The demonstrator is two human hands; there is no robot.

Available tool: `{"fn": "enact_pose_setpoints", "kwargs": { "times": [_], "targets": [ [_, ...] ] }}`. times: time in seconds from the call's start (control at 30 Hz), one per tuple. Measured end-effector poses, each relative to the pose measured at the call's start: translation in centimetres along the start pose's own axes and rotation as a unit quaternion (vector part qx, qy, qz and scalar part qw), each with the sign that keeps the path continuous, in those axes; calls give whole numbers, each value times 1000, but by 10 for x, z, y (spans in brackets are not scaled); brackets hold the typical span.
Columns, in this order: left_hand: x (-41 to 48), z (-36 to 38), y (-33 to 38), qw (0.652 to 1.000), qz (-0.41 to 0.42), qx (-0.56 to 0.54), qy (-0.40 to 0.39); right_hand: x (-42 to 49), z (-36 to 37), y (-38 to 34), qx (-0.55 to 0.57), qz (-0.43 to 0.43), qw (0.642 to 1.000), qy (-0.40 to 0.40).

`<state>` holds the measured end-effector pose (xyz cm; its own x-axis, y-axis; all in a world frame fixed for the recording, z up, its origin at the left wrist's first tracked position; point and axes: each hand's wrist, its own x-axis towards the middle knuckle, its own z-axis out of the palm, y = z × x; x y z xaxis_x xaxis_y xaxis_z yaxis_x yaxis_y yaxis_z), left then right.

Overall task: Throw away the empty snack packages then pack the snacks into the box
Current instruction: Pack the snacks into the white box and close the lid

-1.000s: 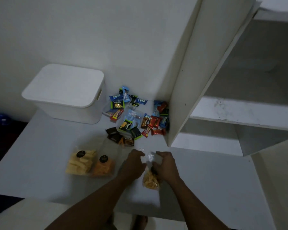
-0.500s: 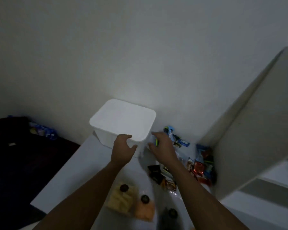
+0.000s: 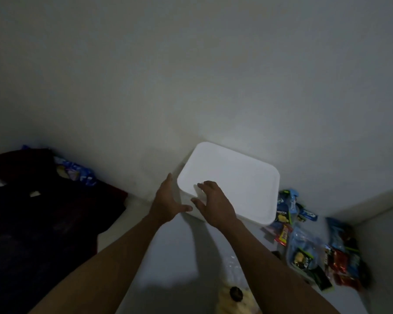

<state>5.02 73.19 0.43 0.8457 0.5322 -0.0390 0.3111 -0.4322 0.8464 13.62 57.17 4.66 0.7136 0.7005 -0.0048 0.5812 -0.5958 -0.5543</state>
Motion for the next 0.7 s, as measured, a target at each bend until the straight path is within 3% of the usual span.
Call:
{"fn": "enact_pose_setpoints", "kwargs": {
  "times": [0.1, 0.37, 0.5, 0.63, 0.7],
  "targets": [
    [15, 1, -14, 997, -8, -75, -33, 19, 14, -7, -51, -5, 999, -13],
    [39, 12, -28, 988, 7, -150, -46, 56, 29, -6, -182, -33, 982, -33],
    [46, 14, -30, 985, 8, -170, -37, 64, 29, -12, -254, -53, 966, -20],
    [46, 16, -34, 990, 23, -140, -24, 69, 32, -8, -373, -79, 920, -86],
    [48, 17, -36, 993, 20, -117, -16, 72, 22, -13, -378, -100, 917, -78]
  ]
}}
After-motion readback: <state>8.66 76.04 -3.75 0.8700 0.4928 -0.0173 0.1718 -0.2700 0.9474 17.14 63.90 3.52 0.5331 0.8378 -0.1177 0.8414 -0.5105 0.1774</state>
